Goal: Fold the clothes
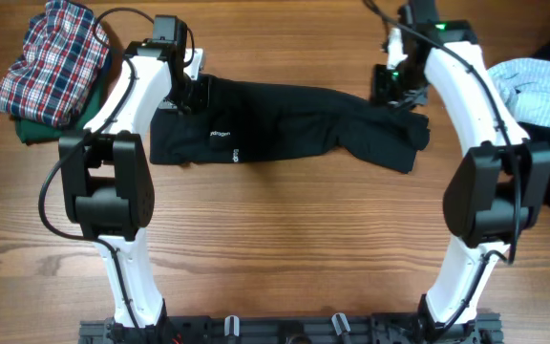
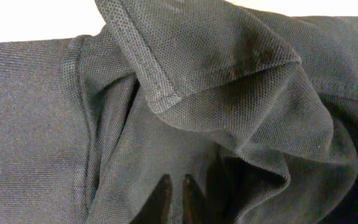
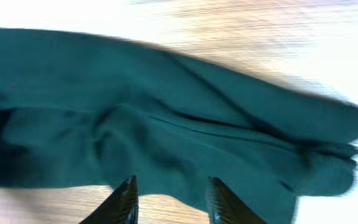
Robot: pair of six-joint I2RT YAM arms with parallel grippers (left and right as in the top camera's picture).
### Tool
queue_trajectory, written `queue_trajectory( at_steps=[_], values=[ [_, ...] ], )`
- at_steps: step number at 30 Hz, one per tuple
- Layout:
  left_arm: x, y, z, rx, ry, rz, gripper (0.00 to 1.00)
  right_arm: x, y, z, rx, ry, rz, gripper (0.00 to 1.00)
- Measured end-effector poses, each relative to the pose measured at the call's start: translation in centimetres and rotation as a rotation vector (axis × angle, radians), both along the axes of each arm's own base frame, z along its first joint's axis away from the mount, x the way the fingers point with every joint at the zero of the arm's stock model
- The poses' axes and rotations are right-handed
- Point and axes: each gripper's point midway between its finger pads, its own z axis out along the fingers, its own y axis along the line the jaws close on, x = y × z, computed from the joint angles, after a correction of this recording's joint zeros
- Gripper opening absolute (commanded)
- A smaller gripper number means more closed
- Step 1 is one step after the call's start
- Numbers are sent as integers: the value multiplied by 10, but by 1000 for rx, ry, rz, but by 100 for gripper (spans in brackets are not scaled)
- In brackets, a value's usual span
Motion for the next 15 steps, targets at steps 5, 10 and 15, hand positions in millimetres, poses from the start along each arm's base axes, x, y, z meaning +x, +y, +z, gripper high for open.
queue_trajectory(
  at_steps=[5,10,15],
  values=[
    [0,0,0,0,0,0,11,-10,-45,-12,-10,57,-125,36],
    [0,0,0,0,0,0,13,-16,-68,-21,-12,75,-172,39],
    [0,0,0,0,0,0,15,-8,-70,-34,-25,34,-163,39]
  ],
)
